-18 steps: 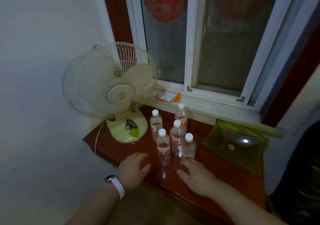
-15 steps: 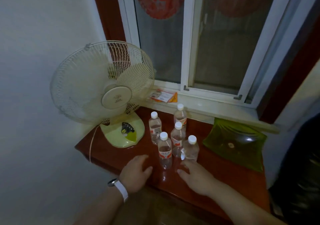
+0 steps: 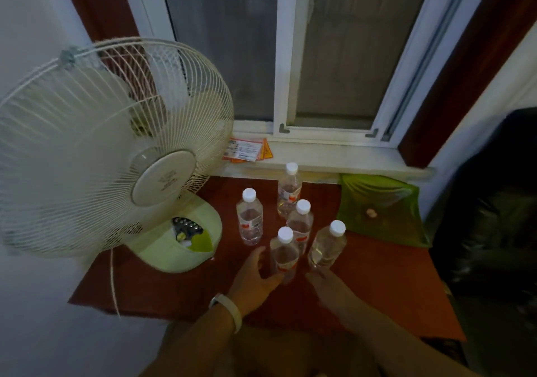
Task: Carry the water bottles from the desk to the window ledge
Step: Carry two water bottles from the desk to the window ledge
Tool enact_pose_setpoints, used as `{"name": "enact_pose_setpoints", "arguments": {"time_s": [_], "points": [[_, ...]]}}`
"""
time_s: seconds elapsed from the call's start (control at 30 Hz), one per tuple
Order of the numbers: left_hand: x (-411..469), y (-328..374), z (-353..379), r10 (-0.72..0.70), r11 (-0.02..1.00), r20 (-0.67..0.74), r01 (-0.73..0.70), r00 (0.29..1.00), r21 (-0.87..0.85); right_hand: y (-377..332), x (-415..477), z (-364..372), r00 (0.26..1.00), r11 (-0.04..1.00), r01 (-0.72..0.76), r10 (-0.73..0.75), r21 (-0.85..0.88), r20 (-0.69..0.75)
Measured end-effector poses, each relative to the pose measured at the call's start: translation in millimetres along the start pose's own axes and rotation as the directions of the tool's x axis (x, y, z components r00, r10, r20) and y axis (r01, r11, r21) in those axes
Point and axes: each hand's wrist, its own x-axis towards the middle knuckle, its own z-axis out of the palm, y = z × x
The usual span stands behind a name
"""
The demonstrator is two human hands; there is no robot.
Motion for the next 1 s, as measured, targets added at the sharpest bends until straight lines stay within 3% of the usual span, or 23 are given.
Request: {"name": "enact_pose_setpoints", "arguments": {"time_s": [0.13,0.3,0.73,0.83,1.0], "points": [[12,6,8,0.042,0.999,-0.01,-0.043,0.999,-0.028,1,8,4,0.994,0.976,-0.104,0.106,0.191,0.001],[22,13,13,0.064,0.995,-0.017,-0.065,0.998,-0.076,1,19,4,0.984,0.94,-0.176,0.176,0.292,0.026],[17,24,9,0.107,0.99,-0.1,-0.115,0.989,-0.079,13,36,1,0.989,0.952,-0.14,0.12,0.271,0.091],[13,26,5,0.124,0.988,-0.11,-0.132,0.986,-0.076,24,33,-5,0.995,0.981,-0.094,0.088,0.171,0.045],[9,35,5,0.15,0.985,-0.078,-0.156,0.986,-0.079,29,30,-24,0.982,0.981,-0.144,0.157,0.13,-0.102]]}}
